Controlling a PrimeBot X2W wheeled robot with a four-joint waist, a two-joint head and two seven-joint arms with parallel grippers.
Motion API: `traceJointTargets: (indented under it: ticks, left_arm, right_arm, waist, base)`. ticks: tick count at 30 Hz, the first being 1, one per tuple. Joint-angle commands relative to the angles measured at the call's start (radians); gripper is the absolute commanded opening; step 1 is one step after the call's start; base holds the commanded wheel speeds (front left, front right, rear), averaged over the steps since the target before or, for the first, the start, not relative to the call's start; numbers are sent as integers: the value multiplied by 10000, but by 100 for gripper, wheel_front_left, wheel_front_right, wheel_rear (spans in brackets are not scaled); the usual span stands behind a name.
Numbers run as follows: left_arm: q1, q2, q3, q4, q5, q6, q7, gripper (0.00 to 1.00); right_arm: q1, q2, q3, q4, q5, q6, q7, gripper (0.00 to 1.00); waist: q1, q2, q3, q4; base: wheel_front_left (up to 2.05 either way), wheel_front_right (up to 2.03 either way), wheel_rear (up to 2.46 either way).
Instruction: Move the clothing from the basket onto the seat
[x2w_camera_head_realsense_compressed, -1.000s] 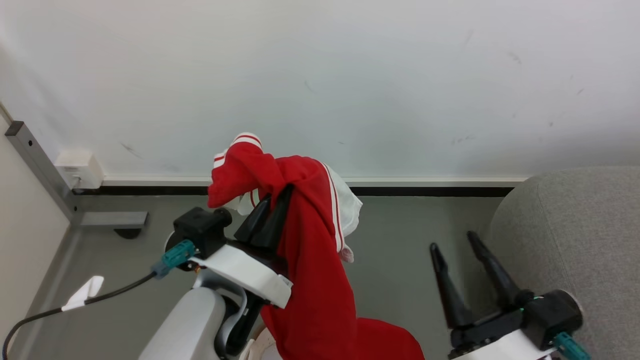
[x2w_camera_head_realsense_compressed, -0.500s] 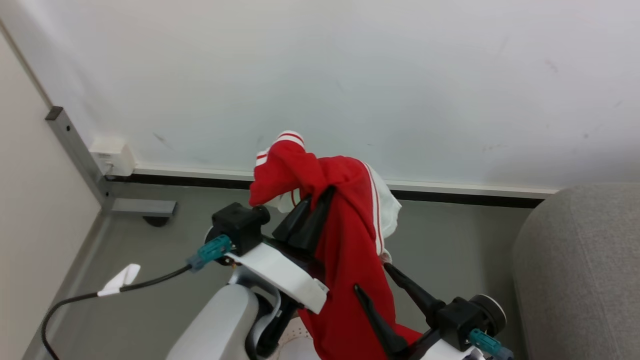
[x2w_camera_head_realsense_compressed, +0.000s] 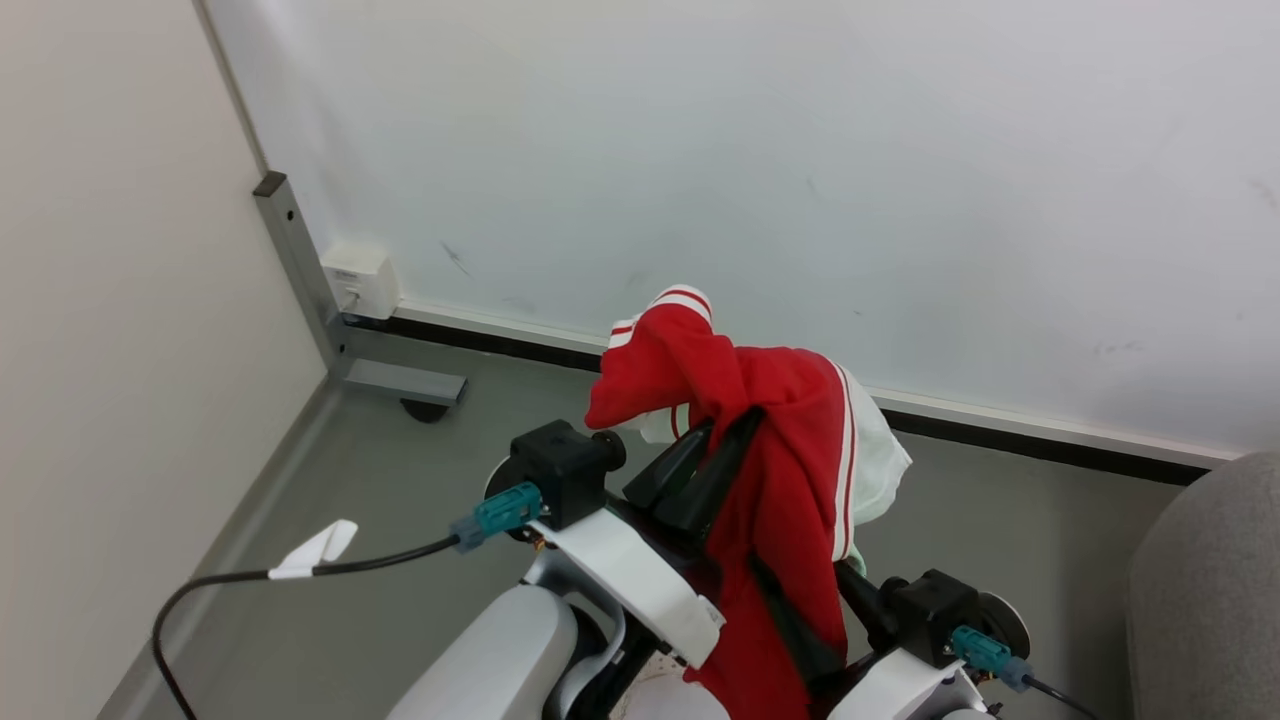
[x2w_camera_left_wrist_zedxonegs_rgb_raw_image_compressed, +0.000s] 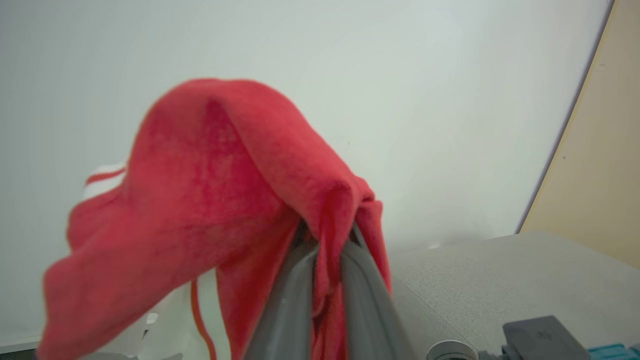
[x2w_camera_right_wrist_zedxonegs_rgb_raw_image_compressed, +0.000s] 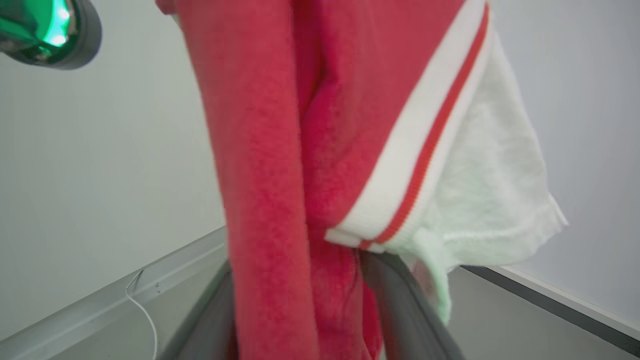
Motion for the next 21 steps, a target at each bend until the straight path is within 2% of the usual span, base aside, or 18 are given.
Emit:
traceJointTargets:
  ticks: [1,11,18,20,21]
  left_arm:
    - [44,42,9,-28,-77,59,-9,0]
    - [138,201,85,38,-145,188,-92,0]
    - [332,319,136,-4,-209,303,-237,0]
    - [451,345,101,20,-210,308,-270,8]
    - [451,345,101,20,-210,308,-270,8]
  right_arm:
    - [-12,-19,-78,27,84,-21,9,0]
    - [167,-15,-375,-281,116,-21,9,0]
    - [291,-14,-1258,-836,-191,-21,9,0]
    - [252,-17,-1520,-1016,-335,-21,7,0]
    - [252,-17,-1520,-1016,-335,-21,7,0]
  waist:
    - [-1,0,-15,80]
    - [-1,0,18,5]
    - [-1,0,121,-312]
    - [-1,0,163,-456]
    - [-1,0,163,-456]
  base:
    - [0,0,0]
    - [0,0,0]
    - [0,0,0]
    - [0,0,0]
    - [0,0,0]
